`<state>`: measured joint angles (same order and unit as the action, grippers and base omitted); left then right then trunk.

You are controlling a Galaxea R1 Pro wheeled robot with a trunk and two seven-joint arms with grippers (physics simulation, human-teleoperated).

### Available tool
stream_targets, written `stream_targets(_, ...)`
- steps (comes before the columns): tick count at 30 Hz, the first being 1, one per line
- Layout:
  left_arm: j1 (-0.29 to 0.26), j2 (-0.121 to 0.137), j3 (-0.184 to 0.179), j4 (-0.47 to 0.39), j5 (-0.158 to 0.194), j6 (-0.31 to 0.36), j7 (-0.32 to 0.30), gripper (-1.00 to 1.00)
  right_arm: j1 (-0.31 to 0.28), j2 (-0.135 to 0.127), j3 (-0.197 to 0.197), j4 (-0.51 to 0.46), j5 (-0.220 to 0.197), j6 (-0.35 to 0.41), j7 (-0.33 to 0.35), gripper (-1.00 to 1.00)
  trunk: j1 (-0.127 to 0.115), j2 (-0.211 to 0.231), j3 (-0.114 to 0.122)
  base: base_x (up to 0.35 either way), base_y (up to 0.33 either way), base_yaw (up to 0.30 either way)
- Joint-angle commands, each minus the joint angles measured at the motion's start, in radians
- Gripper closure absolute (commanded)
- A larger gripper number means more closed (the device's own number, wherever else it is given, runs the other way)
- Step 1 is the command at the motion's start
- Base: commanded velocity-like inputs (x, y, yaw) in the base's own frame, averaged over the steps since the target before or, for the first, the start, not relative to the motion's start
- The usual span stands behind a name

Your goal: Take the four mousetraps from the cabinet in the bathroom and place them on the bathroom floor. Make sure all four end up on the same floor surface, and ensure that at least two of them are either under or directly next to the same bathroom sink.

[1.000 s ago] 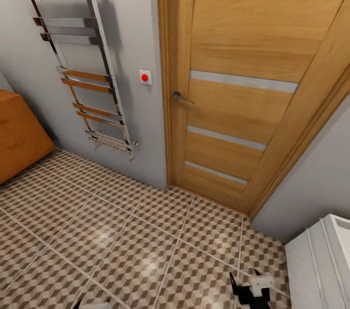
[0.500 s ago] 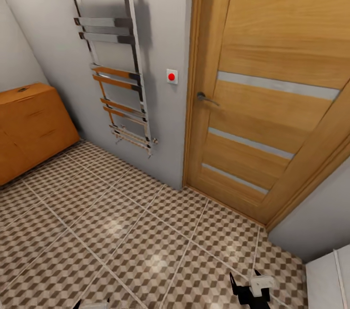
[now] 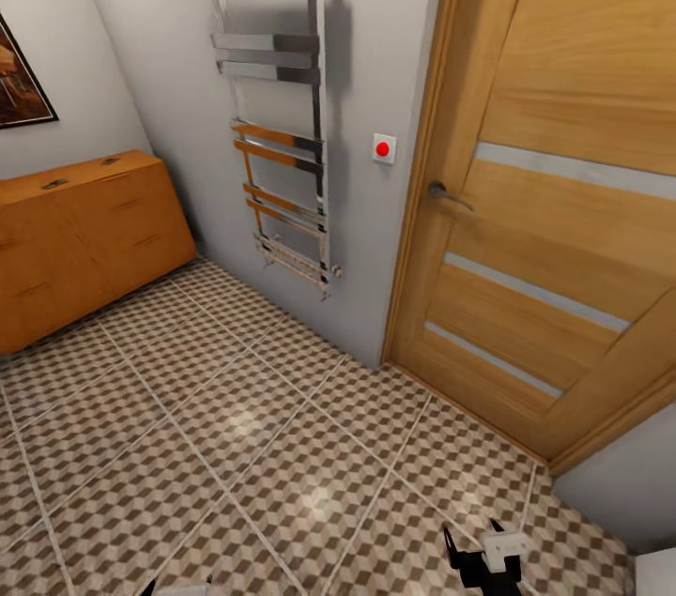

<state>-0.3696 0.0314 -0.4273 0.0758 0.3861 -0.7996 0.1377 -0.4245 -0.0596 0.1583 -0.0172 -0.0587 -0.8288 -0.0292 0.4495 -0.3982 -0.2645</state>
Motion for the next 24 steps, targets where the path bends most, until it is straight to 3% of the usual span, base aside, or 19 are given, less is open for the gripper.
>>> stream_targets(1, -0.002, -0.001, -0.008, 0.004, 0.002, -0.004, 0.005, -1.00, 0.000, 0.000, 0.009, 0.000, -0.006, -0.003, -0.003, -1.00, 0.001, -0.002, -0.002, 0.000, 0.000, 0.279)
stream_targets(24, -0.002, -0.001, -0.008, 0.004, 0.002, -0.004, 0.005, -1.00, 0.000, 0.006, 0.009, 0.000, -0.006, -0.003, -0.003, -1.00, 0.001, -0.002, -0.002, 0.000, 0.000, 0.279)
